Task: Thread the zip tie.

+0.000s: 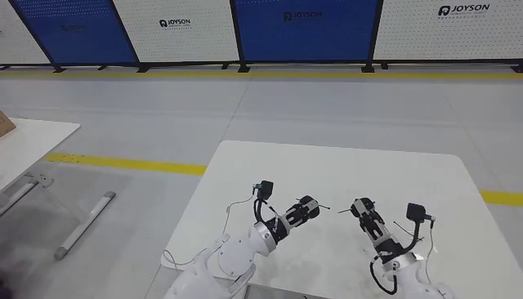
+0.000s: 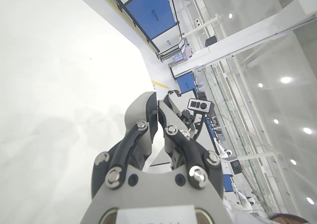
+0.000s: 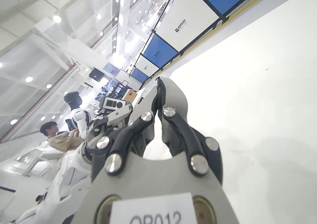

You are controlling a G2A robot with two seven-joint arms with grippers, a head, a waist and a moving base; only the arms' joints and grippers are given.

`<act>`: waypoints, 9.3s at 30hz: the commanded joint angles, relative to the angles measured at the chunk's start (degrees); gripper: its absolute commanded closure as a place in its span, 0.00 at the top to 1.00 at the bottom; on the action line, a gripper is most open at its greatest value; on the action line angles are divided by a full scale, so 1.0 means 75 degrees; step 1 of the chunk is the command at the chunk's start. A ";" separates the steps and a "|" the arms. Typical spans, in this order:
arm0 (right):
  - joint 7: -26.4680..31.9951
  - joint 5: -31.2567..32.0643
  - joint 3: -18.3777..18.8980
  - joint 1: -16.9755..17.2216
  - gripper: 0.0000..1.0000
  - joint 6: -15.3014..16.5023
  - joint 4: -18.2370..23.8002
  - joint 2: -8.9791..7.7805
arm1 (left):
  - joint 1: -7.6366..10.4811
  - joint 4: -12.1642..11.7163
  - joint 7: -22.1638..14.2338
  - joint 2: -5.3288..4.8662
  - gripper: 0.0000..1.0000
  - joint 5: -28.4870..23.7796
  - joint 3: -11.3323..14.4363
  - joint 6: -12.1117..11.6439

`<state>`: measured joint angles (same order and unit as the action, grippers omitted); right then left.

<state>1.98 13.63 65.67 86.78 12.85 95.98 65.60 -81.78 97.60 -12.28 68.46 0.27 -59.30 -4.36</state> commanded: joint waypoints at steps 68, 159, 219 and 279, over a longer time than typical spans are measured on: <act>-0.1382 0.0988 -0.0462 0.0112 0.00 -0.0427 0.0279 0.0252 | -0.0197 0.0230 -0.0151 -0.0066 0.00 0.0192 -0.0203 -0.0009; -0.1410 0.1937 -0.0534 0.0063 0.00 -0.0188 -0.0038 0.0759 | -0.0180 0.0214 -0.0079 -0.0055 0.00 0.0210 -0.0159 0.0022; -0.1077 0.1609 -0.0126 0.0117 0.00 0.0289 -0.0196 0.0961 | -0.0156 0.0202 -0.0085 -0.0045 0.00 -0.0030 -0.0198 0.0010; -0.1123 0.2036 -0.0069 0.0227 0.00 0.0013 -0.0094 0.1170 | -0.0156 0.0202 -0.0085 -0.0045 0.00 -0.0030 -0.0198 0.0010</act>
<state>-6.27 28.96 65.03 88.37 12.81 95.24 74.38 -82.95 99.12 -12.92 68.12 0.05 -60.78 -4.28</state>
